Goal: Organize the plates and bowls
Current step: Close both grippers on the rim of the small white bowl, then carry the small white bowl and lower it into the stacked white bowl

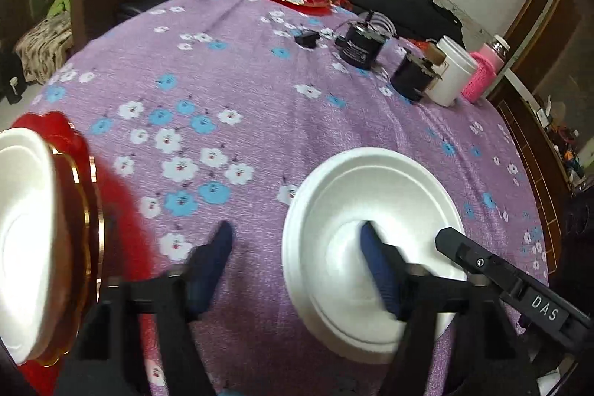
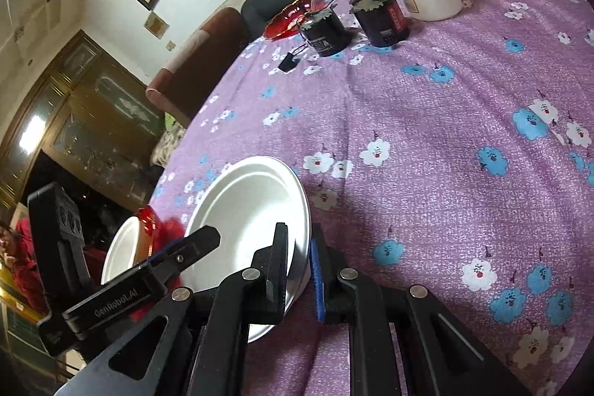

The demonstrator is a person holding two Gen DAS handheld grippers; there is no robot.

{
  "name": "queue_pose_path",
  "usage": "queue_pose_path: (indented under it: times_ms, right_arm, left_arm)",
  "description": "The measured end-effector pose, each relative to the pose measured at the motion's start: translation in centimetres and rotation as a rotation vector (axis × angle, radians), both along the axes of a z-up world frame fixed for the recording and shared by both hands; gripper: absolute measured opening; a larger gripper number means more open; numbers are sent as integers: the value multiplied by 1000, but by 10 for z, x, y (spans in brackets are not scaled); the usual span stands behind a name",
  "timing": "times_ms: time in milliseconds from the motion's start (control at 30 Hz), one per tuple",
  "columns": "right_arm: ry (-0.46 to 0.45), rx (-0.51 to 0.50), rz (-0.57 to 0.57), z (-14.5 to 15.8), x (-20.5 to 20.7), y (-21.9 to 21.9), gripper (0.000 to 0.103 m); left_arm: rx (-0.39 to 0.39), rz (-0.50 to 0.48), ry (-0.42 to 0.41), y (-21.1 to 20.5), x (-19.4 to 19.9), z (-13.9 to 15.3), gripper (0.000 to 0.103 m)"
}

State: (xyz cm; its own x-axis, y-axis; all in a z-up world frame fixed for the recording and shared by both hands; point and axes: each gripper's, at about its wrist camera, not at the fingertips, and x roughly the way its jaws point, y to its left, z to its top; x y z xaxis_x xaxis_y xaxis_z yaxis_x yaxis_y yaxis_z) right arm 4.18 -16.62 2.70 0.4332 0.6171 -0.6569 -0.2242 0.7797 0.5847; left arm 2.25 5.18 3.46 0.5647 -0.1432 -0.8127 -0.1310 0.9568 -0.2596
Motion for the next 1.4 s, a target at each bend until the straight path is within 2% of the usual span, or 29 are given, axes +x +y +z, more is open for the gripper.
queue_pose_path:
  times_ms: [33, 67, 167, 533, 833, 967, 1167, 1400]
  right_arm:
    - [-2, -6, -2, 0, 0, 0, 14]
    - [-2, -9, -2, -1, 0, 0, 14]
    - [-5, -18, -4, 0, -1, 1, 14]
    - [-39, -46, 1, 7, -5, 5, 14]
    - [-81, 6, 21, 19, -13, 8, 14]
    - [-106, -14, 41, 24, -22, 21, 14]
    - [-127, -33, 37, 28, -32, 33, 13]
    - [-187, -81, 6, 40, -69, 43, 13]
  left_arm:
    - [7, -13, 9, -3, 2, -2, 43]
    - [11, -20, 14, -5, 3, -3, 38]
    - [16, -40, 20, -12, 5, -6, 32]
    - [8, -19, -7, -12, -4, 4, 32]
    - [54, 1, -119, -10, -34, 37, 32]
    - [79, 11, -140, -5, -46, 43, 32]
    - [74, 7, -140, 3, -63, 47, 32]
    - [107, -15, -177, 5, -87, 60, 32]
